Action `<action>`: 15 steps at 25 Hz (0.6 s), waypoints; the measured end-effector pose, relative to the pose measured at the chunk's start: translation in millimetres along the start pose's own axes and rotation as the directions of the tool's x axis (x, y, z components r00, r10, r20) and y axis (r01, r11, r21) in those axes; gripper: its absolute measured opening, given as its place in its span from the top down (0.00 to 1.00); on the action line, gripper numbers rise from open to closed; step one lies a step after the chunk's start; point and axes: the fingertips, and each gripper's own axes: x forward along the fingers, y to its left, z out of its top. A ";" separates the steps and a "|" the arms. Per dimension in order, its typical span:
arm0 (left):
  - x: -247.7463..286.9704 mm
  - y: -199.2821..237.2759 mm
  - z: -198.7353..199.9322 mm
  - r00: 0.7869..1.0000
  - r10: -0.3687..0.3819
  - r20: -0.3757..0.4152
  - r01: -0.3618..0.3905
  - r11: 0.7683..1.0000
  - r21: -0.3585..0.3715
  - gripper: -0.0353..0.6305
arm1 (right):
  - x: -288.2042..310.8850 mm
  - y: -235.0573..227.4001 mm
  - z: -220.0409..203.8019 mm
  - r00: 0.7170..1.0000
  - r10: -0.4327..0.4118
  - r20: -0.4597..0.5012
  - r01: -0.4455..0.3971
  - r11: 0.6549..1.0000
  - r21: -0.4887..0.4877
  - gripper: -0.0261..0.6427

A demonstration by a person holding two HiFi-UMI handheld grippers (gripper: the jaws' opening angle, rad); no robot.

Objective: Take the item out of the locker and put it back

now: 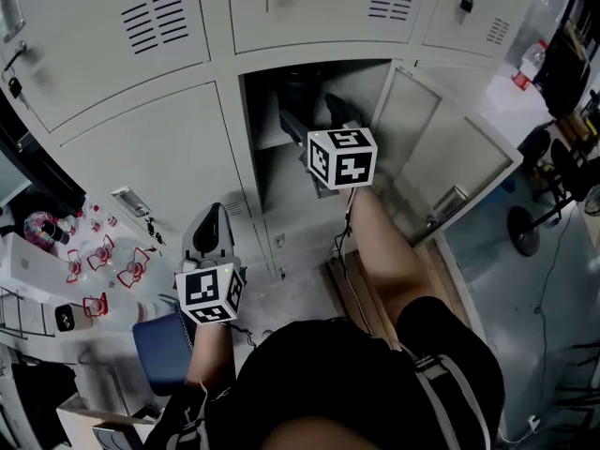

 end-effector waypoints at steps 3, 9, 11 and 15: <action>5.6 -10.1 2.9 1.000 -0.021 0.005 0.021 1.000 0.003 0.93 | -35.4 3.6 10.8 0.997 0.003 0.076 -0.004 1.000 0.012 0.50; 19.2 -36.0 5.2 0.997 -0.075 0.003 0.075 0.997 0.010 0.93 | -99.9 -0.4 5.6 0.979 -0.083 0.187 0.084 0.996 0.007 0.94; 23.5 -42.2 7.6 0.996 -0.088 0.006 0.088 0.996 0.016 0.93 | -108.7 3.5 -8.6 0.982 -0.067 0.174 0.064 0.998 0.023 0.94; 30.1 -53.3 10.0 0.994 -0.107 0.006 0.107 0.994 0.026 0.93 | -121.4 18.3 -45.9 0.994 -0.010 0.113 0.003 0.998 0.064 0.94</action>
